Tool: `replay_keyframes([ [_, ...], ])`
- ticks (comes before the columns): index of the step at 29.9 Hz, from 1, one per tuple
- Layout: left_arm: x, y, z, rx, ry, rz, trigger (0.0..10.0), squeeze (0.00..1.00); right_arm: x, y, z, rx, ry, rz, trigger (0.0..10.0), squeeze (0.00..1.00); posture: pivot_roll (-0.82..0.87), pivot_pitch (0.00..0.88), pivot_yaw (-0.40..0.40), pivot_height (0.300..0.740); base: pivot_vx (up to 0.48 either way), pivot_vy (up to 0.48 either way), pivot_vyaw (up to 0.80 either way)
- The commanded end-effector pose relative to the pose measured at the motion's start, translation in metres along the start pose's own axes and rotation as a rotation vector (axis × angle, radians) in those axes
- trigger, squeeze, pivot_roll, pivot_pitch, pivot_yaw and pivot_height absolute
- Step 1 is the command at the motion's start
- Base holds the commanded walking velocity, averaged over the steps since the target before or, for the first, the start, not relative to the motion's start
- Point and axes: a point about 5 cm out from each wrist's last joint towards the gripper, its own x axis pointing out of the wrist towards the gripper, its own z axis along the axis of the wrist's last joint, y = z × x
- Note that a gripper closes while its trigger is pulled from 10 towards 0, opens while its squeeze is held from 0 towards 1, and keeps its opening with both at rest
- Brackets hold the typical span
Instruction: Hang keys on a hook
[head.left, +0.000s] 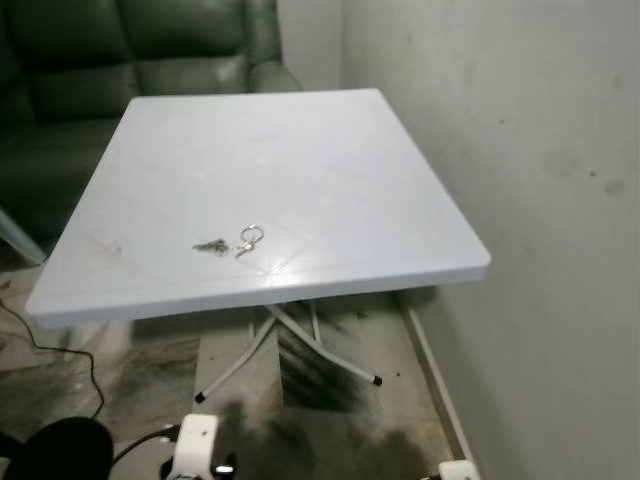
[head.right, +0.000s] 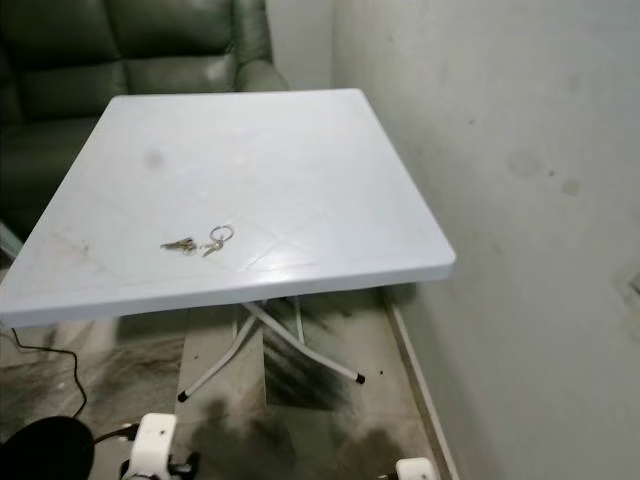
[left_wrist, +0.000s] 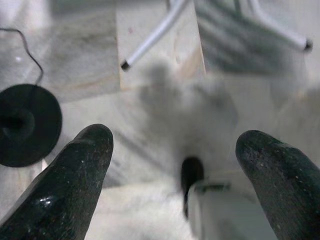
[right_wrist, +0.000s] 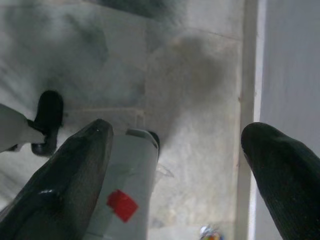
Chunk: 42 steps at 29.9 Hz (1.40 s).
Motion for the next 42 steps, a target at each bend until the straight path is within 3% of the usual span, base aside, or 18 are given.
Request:
replay_keyframes([
  [1, -0.0014, -0.0028, -0.0068, -0.006, 0.023, -0.002, 10.0, 0.00, -0.0030, -0.0045, -0.0129, 0.000, 0.049, -0.013, 10.0, 0.00, -0.04, 0.000, 0.010, 0.732, 0.000, 0.000, 0.80],
  [8, -0.0016, -0.0036, -0.0078, -0.015, 0.029, -0.003, 10.0, 0.00, -0.0036, -0.0057, -0.0149, 0.023, 0.053, -0.016, 10.0, 0.00, -0.04, 0.000, 0.011, 0.732, 0.000, 0.000, 0.75],
  [9, -0.0016, -0.0037, -0.0080, -0.016, 0.031, -0.004, 10.0, 0.00, -0.0039, -0.0060, -0.0158, 0.097, 0.049, -0.023, 10.0, 0.00, -0.04, 0.000, 0.011, 0.732, 0.000, 0.000, 0.00],
  [10, -0.0016, -0.0038, -0.0079, -0.013, 0.031, -0.005, 10.0, 0.00, -0.0040, -0.0058, -0.0159, 0.102, 0.048, -0.022, 10.0, 0.00, -0.04, 0.000, 0.011, 0.732, 0.000, 0.000, 0.00],
  [20, -0.0016, -0.0043, -0.0083, -0.028, 0.034, -0.013, 10.0, 0.00, -0.0037, -0.0055, -0.0147, 0.091, 0.046, -0.011, 10.0, 0.00, -0.04, 0.000, 0.007, 0.732, 0.000, 0.000, 0.00],
  [42, -0.0015, -0.0025, -0.0078, -0.021, 0.034, -0.020, 10.0, 0.00, -0.0054, -0.0067, -0.0208, 0.091, 0.061, -0.009, 10.0, 0.00, -0.04, 0.000, 0.004, 0.732, 0.000, 0.372, 0.00],
])
